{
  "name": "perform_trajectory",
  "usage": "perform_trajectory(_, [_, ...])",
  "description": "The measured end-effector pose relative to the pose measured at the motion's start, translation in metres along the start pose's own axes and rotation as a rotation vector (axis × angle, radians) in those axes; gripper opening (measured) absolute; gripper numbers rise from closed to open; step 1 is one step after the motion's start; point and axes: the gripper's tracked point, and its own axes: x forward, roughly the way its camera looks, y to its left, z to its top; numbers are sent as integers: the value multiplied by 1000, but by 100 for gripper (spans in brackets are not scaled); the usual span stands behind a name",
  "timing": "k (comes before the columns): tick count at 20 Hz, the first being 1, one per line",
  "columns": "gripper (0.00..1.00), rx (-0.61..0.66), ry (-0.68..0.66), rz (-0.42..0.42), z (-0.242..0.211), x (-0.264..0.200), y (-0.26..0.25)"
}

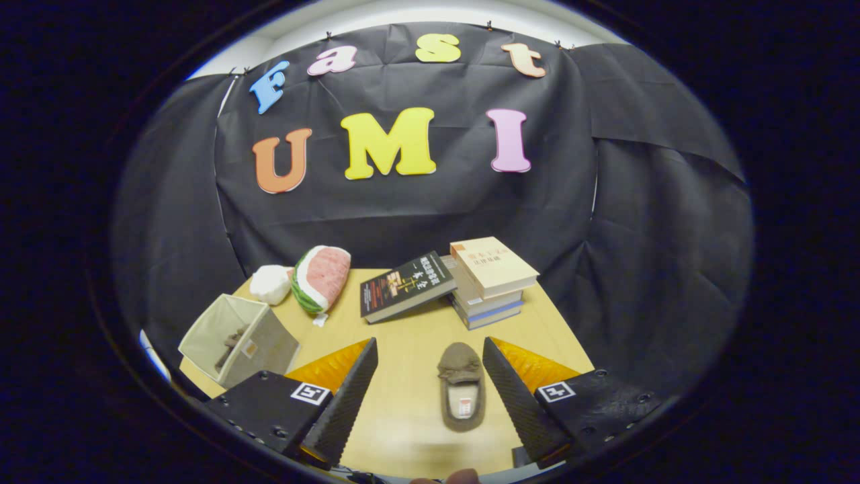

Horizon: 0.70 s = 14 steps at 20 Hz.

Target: Open the storage box then place both shoes into the box .Put the left shoe in first, then the right shoe, with the right side of both shoes facing outward in a uniform manner.

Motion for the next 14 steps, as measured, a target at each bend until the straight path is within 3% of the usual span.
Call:
perform_trajectory(7, [96,9,172,-3,-78,61,-54])
perform_trajectory(14, [96,-14,280,12,-122,117,-67])
